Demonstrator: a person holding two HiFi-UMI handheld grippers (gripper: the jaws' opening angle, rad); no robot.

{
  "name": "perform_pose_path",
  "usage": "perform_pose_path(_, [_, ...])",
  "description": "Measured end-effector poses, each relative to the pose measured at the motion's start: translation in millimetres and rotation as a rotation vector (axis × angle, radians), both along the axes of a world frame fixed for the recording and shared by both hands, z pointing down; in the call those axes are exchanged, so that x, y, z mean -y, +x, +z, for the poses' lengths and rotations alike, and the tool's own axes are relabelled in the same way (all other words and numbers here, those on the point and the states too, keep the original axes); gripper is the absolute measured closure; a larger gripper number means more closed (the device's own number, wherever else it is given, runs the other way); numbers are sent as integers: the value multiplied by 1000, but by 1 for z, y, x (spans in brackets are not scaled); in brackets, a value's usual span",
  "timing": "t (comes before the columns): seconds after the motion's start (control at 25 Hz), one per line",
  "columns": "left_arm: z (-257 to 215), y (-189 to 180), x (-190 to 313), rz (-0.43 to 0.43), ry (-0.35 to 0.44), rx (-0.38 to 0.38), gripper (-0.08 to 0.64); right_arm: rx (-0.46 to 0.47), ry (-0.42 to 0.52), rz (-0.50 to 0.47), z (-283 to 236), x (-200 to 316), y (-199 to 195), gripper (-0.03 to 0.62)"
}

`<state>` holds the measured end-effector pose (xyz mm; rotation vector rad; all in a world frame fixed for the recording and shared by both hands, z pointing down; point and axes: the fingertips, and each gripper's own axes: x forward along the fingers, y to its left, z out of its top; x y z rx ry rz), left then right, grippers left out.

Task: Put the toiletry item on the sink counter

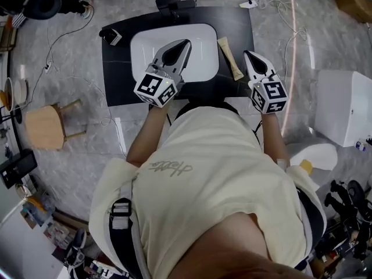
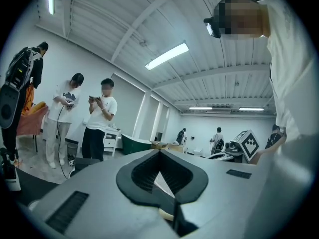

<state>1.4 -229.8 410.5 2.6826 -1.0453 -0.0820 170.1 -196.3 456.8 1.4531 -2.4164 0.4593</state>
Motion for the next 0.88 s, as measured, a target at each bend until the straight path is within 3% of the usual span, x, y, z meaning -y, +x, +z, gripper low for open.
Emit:
perform_pose_path(0.2, [-37, -1, 7, -38, 61, -46, 557, 20, 127, -3, -51, 3, 1, 597])
perform_pose_path(0.4, [-64, -3, 13, -45, 125, -46, 557, 3, 234, -13, -83, 8, 3, 597])
perform_pose_path(0.88, [-93, -5, 4, -53, 195, -39, 557, -8, 372, -31, -141, 1, 7, 597])
